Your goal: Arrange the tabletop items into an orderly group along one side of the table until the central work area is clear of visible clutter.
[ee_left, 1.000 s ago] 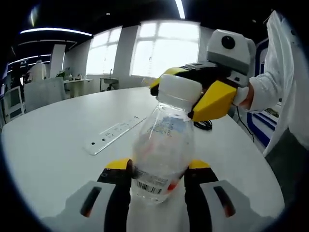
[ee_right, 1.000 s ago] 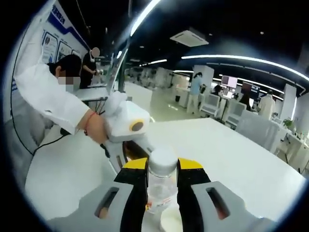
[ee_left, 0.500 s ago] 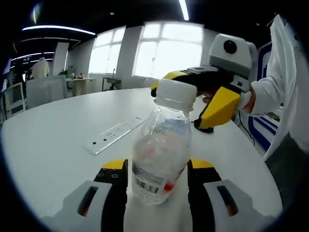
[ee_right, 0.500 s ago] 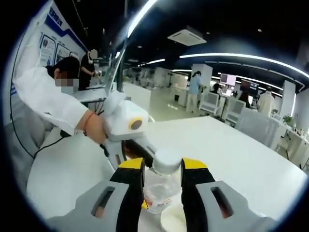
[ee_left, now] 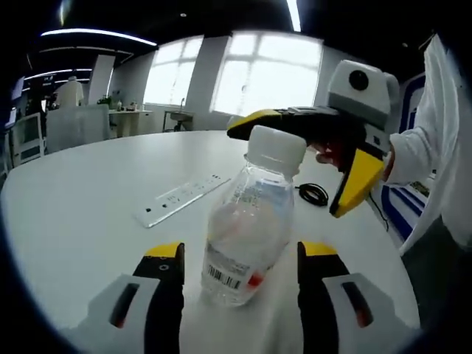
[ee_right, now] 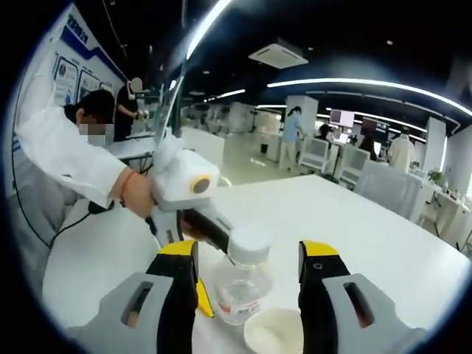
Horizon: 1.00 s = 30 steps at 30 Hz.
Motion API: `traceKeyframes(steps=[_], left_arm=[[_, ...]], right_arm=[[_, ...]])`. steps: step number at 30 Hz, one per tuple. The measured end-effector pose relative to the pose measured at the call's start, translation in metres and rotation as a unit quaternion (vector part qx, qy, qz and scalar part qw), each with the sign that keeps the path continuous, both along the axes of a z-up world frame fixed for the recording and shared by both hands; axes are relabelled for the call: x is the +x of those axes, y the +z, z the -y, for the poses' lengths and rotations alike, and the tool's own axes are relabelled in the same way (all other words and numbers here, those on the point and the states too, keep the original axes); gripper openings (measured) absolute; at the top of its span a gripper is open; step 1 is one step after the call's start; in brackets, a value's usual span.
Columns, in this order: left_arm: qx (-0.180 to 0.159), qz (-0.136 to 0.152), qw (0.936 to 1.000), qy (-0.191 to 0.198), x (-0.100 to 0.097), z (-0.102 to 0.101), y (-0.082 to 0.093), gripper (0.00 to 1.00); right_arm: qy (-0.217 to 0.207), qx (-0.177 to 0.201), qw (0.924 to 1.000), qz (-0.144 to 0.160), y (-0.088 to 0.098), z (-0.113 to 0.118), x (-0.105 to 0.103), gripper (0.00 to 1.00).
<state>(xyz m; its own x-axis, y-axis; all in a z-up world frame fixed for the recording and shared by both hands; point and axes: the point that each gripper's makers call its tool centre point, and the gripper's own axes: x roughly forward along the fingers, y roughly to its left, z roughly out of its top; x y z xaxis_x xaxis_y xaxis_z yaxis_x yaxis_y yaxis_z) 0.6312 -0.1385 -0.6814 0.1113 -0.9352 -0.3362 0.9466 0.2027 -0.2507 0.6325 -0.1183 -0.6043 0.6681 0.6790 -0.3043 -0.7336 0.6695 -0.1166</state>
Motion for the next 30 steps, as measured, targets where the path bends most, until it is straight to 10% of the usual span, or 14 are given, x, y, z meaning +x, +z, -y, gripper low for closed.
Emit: traceKeyframes(steps=[30], left_arm=[[0.04,-0.013,0.9987,0.03,-0.022,-0.02,0.02,1.0]], right_arm=[[-0.022,0.006,0.9996,-0.02,0.008,0.034,-0.036,0.94]])
